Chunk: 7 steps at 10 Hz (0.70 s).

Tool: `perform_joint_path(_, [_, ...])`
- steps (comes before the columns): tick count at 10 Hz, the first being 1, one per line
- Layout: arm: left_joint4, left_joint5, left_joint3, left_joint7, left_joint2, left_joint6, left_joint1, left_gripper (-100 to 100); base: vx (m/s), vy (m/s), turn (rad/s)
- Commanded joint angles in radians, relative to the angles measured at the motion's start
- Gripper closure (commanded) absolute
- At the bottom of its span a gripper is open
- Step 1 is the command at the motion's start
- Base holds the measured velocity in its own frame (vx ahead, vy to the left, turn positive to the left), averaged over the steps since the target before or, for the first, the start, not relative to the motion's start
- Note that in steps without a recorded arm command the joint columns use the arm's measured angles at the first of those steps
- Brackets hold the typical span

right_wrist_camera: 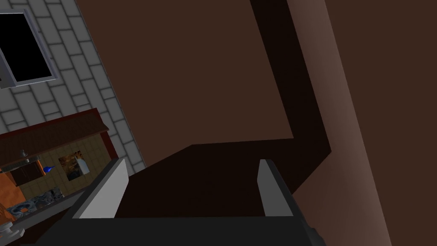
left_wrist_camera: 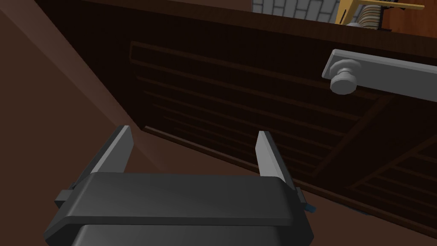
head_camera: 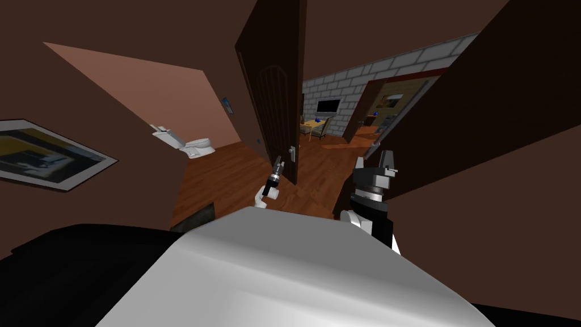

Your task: Push the door open

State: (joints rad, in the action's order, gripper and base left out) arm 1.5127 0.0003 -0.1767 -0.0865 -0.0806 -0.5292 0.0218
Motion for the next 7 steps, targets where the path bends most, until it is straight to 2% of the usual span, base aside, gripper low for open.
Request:
perform_joint_path(1, [-0.05, 0.001, -0.01, 0.001, 0.004, 0.002, -0.03, -100, 0.09, 0.112, -0.055])
perform_joint_path(7, [-0.252, 0.01, -0.038, -0.004, 0.013, 0.012, -0.152, -100, 0.074, 0.112, -0.07])
